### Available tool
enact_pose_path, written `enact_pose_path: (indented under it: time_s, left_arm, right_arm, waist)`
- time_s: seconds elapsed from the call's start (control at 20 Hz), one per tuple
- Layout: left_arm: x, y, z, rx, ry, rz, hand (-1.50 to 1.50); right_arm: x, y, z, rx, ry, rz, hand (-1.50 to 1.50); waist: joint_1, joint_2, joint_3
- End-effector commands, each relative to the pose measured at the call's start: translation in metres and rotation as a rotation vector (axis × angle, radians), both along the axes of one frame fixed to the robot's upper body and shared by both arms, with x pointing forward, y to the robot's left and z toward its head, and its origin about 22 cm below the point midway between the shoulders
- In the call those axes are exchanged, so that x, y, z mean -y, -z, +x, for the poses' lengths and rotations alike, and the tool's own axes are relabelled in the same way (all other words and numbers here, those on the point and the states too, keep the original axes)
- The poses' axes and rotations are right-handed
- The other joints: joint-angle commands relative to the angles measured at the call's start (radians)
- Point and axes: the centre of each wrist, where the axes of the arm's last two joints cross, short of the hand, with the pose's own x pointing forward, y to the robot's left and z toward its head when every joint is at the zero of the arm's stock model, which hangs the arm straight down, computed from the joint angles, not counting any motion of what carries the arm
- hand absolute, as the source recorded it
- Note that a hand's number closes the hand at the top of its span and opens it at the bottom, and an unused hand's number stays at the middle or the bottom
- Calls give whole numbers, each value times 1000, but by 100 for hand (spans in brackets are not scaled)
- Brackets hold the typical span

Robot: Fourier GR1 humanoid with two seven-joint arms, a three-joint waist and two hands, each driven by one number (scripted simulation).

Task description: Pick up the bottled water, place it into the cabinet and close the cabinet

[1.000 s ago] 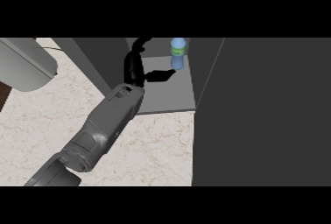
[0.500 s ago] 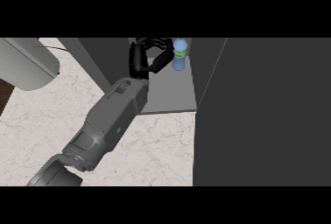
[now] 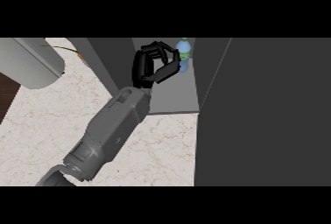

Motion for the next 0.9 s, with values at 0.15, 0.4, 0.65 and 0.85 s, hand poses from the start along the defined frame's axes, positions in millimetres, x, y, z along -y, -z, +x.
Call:
enact_pose_path:
  time_s: [0.15, 0.4, 0.65, 0.85]
  left_arm:
    - [16, 19, -44, -69, 258, -163, -150]
    - [25, 40, -93, -119, 399, -247, -150]
    - [9, 61, -144, -150, 372, -228, -150]
    - [-25, 63, -182, -148, 291, -239, -150]
  right_arm:
    - [-4, -32, -1, 25, -5, -10, -150]
    - [-12, -33, -3, 39, 35, 15, -150]
    - [-18, -41, -6, 33, 63, 6, -150]
    - [-12, -29, -5, 27, 73, -32, -150]
  waist:
    - [26, -16, -1]
    - [49, -16, -1]
    - [72, -21, -1]
    - [77, -19, 1]
